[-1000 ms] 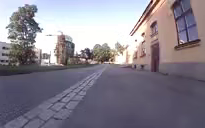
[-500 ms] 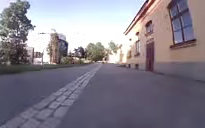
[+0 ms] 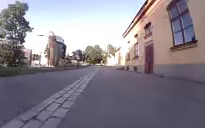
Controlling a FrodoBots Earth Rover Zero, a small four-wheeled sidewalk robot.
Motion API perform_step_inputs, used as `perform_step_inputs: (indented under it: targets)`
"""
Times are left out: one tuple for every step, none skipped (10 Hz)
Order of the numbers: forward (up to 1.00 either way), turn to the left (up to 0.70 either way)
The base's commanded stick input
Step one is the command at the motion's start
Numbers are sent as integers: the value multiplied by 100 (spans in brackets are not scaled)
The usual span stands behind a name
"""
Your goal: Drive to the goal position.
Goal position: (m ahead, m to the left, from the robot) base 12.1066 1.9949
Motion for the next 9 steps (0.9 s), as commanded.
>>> perform_step_inputs:
  targets:
    - [50,0]
    - [50,0]
    - [50,0]
    - [50,0]
    - [50,0]
    - [50,0]
    - [50,0]
    - [50,0]
    - [50,0]
